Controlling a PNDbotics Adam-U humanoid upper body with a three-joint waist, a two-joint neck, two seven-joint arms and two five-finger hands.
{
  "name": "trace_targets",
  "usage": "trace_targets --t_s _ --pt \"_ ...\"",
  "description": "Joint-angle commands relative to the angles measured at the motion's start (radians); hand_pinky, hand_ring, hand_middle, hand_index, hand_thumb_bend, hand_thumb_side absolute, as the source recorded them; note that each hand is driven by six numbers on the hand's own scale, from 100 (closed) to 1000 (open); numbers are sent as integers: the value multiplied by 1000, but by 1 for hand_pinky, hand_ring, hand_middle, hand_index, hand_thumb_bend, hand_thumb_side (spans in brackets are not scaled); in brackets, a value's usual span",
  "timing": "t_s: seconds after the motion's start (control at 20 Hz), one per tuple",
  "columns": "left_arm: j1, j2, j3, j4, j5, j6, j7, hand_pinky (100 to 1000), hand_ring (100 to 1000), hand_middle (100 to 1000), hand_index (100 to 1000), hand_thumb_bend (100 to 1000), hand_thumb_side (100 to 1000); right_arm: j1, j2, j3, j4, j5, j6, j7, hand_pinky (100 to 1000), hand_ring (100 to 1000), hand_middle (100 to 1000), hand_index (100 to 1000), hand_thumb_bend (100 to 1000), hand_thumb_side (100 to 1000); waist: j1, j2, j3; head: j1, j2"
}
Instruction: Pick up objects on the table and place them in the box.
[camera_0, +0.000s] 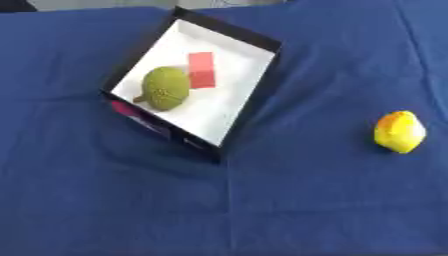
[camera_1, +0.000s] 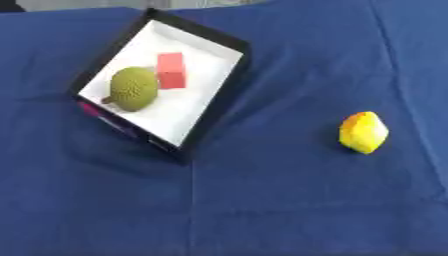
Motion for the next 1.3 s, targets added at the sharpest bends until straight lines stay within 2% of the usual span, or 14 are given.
trace_targets --t_s 0.05,0.25,0.55,0.75,0.95,1.3 --pt "7 2 22 -27 -14 11 10 645 728 773 839 100 673 4 -110 9 -5 25 -80 25 1000 1000 1000 946 100 276 -11 -26 -5 22 -1" --pt "24 -23 26 -32 -29 23 14 641 723 767 834 100 678 23 -183 32 -3 63 -165 35 1000 1000 1000 941 100 204 -9 -28 -10 52 -1" --pt "41 -36 31 -36 -36 31 18 639 721 768 826 100 678 50 -266 68 -13 113 -238 39 1000 1000 1000 935 100 209 -4 -33 -18 54 -1" --pt "45 -38 32 -36 -45 32 27 637 719 766 822 100 679 57 -295 84 -28 127 -255 31 1000 1000 1000 934 100 215 -2 -35 -22 50 -1" --pt "48 -38 27 -35 -52 32 20 636 716 762 812 100 681 53 -340 116 -63 144 -270 39 1000 1000 1000 931 100 266 3 -35 -30 44 -1" --pt "49 -42 26 -34 -58 32 19 635 715 761 811 100 679 40 -358 126 -50 199 -274 42 986 1000 1000 921 100 329 6 -34 -36 -28 -1"
